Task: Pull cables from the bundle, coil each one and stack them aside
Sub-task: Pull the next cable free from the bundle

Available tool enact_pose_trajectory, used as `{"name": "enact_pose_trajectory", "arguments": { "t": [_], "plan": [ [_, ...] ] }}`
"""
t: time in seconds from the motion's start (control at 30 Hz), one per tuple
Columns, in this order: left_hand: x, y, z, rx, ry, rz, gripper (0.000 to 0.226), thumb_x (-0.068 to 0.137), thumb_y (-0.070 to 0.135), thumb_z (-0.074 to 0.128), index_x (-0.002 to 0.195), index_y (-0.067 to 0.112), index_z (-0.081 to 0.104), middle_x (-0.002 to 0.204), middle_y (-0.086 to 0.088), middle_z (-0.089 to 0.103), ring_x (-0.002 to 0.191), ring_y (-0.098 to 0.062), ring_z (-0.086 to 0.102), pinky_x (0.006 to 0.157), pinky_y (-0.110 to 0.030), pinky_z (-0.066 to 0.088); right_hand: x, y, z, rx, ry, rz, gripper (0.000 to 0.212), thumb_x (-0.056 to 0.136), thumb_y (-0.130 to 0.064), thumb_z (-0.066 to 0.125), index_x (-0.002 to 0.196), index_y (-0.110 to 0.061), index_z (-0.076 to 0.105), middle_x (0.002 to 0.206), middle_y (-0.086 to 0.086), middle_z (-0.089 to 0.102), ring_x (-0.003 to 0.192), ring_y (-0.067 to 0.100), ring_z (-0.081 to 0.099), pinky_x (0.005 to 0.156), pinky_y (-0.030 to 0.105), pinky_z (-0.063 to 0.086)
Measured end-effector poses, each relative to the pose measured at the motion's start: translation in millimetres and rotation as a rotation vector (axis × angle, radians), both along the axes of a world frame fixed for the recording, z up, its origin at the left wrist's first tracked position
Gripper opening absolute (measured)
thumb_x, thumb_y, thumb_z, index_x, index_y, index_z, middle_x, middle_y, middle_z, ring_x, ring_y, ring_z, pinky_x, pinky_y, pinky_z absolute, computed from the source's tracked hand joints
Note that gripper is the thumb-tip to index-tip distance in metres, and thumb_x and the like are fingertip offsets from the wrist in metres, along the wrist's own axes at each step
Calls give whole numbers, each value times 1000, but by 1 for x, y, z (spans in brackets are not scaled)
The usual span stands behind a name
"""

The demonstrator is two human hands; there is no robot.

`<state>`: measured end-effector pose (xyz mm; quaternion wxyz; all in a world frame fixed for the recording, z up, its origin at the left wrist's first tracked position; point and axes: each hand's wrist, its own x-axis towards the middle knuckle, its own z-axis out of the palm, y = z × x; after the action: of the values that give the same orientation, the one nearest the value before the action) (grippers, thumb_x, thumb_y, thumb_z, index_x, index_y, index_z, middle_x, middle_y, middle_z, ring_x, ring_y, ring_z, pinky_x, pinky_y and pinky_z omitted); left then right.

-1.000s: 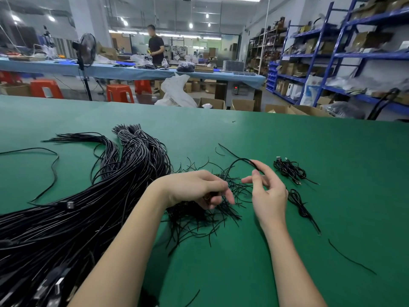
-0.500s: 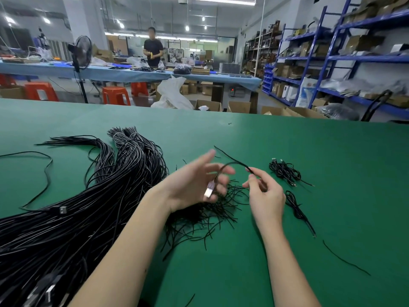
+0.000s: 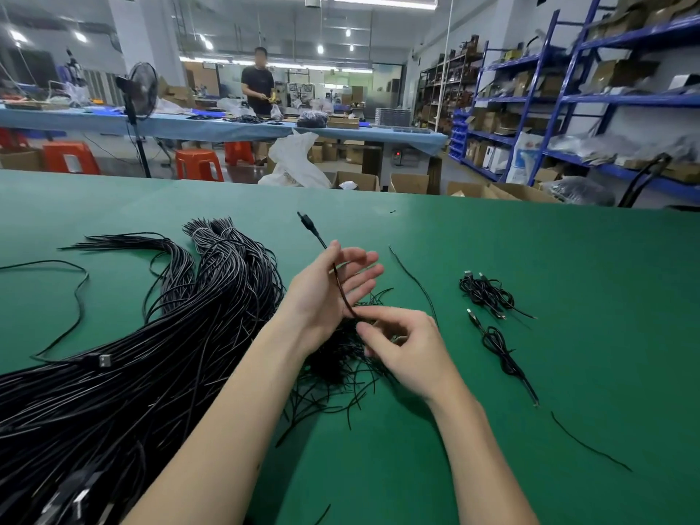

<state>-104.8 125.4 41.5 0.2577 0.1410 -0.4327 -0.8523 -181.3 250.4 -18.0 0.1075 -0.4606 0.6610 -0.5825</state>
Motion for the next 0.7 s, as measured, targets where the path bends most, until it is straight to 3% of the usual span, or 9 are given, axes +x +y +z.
{"name": "enact_pose_trajectory", "arguments": {
  "t": [0.1,0.23,0.33,0.4,0.57,0.63,0.7],
  "plan": [
    [3,-2,1,-14,-13,-12,39,108,36,39,94,8,62,94,-7,78,88,-21,76,72,-25,61,-2,2,4,74,-108,96,26,75,-50,69,99,-47,78,59,-1,67,55,6,56,61,18,45],
    [7,-3,-1,-60,-31,-49,39,108,37,39,95,7,62,94,-7,78,86,-20,76,70,-24,61,2,2,13,91,-166,202,20,82,-39,72,101,-38,80,60,-2,66,50,1,51,54,8,38],
    [5,0,-2,-86,-52,-84,49,109,40,30,96,6,62,96,-10,78,89,-22,76,78,-26,61,8,0,16,126,-177,213,16,81,-41,73,96,-43,78,62,-1,68,52,5,52,55,16,43],
    [5,0,-1,-85,-49,-83,56,110,43,24,96,4,62,97,-12,78,90,-23,76,79,-28,61,7,1,17,132,-226,221,7,87,-34,74,92,-32,79,62,0,67,55,7,56,57,18,47],
    [9,-2,2,-68,16,-110,64,110,43,23,96,-1,66,101,-19,76,93,-30,75,80,-31,62,-6,18,12,201,-316,268,26,101,-30,61,87,-18,79,72,7,68,70,14,61,74,27,48],
    [8,1,3,-62,35,-127,63,109,44,23,96,-1,67,103,-20,75,95,-30,75,82,-31,62,-8,20,9,217,-360,294,30,102,-32,59,89,-14,79,70,9,65,65,17,59,68,32,46],
    [6,5,3,-62,48,-153,64,109,45,23,97,0,67,103,-20,75,96,-30,75,81,-31,62,-8,19,10,282,-280,259,31,101,-37,61,89,-16,79,66,4,62,60,13,56,62,31,46]
  ]
}}
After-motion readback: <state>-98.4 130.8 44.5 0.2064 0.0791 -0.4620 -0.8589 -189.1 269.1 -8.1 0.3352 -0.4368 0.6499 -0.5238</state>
